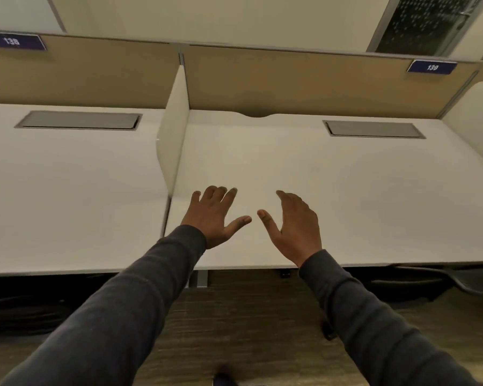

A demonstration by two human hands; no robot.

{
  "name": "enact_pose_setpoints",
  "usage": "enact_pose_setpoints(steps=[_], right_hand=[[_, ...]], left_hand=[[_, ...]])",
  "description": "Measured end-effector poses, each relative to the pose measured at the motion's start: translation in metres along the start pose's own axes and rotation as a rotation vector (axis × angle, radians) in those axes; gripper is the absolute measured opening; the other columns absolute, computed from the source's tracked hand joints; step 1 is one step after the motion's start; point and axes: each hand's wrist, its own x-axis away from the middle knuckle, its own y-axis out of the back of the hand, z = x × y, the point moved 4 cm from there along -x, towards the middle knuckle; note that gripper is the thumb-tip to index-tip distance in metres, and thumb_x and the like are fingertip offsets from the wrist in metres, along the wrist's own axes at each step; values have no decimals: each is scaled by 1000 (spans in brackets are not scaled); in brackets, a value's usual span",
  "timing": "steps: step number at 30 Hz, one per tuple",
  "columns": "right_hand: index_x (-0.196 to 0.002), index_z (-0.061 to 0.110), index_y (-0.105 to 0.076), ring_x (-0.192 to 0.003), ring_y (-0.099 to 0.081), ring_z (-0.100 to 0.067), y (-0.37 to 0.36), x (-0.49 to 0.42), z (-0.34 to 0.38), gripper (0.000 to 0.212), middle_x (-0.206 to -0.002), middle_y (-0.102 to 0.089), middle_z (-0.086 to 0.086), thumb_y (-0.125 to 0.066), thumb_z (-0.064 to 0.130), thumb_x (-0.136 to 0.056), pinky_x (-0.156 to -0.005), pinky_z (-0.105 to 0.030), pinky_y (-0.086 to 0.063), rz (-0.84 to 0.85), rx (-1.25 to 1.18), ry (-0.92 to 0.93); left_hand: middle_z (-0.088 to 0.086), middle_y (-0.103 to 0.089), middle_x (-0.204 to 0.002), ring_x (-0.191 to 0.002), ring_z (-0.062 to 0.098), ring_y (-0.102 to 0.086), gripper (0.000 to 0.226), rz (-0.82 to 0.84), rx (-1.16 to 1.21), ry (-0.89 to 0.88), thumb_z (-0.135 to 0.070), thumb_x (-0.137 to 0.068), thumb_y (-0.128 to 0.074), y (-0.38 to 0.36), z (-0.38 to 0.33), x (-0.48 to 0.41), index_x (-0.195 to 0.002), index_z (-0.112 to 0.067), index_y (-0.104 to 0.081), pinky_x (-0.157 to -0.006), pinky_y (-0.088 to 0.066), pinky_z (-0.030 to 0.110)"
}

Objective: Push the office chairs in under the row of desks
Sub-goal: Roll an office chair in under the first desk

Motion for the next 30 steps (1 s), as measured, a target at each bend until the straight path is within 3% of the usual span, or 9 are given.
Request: enact_pose_setpoints(steps=[10,18,30], right_hand=[[-149,17,-39,-134,-47,-24,-75,34,178,83,-147,-50,-5,-29,77,-92,-107,-45,-38,-27,-33,7],[-149,22,-38,-134,-47,-22,-140,108,351,84,-149,-48,-3,-25,80,-89,-108,-45,-38,-27,-67,-56],[-149,26,-37,-136,-45,-18,-240,119,476,85,-151,-45,0,-26,84,-88,-111,-47,-39,91,-137,-183]], left_hand=[[5,-37,-154,-142,26,-28,94,-58,32,-43,-82,-85,-9,21,157,103,-153,-20,-27,-113,-25,53],[3,-37,-154,-141,25,-28,98,4,19,-33,-84,-81,-3,25,318,219,-153,-22,-28,-112,-25,51],[3,-40,-152,-140,25,-30,98,88,50,-9,-84,-80,-3,2,476,270,-151,-23,-30,-111,-26,51]])
